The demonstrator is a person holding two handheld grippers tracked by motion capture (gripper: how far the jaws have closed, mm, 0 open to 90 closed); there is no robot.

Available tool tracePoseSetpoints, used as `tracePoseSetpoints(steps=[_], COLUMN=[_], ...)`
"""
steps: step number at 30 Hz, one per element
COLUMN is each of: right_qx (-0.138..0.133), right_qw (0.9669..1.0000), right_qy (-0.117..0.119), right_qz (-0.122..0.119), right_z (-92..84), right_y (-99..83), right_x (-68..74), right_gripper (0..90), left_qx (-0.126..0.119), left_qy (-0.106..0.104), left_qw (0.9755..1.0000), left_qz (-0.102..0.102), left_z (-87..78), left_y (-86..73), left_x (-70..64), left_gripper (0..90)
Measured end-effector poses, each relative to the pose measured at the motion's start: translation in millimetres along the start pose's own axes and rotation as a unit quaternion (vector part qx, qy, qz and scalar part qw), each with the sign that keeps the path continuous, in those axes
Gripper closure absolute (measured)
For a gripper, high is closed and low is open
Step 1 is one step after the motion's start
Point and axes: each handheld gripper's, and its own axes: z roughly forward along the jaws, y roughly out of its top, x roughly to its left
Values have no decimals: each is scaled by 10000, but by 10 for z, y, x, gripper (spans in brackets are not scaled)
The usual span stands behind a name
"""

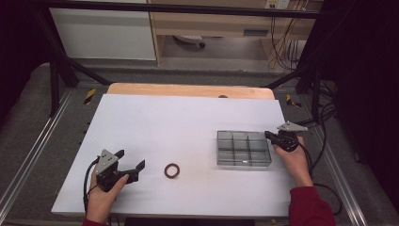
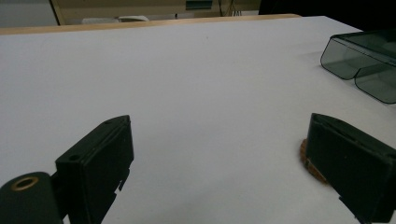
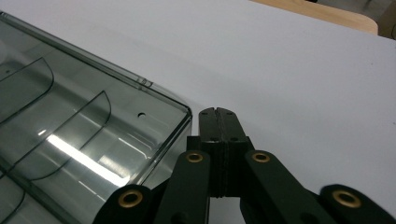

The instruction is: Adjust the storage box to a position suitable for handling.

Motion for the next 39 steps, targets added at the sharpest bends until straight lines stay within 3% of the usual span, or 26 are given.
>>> tracePoseSetpoints(steps=[12,27,39], right_qx=[90,319,380], right_qw=[9988,9967,9936], right_qy=[162,346,604], right_qz=[-455,-662,-878], right_z=[-21,-25,-58], right_y=[-21,-53,-54], right_x=[75,247,466], right_gripper=[900,900,900], left_qx=[20,19,16], left_qy=[15,0,-36], left_qw=[10000,10000,10000], left_qz=[4,25,52], left_z=[1,4,5], left_y=[-1,4,12], left_x=[2,-8,-13], left_gripper=[79,79,80])
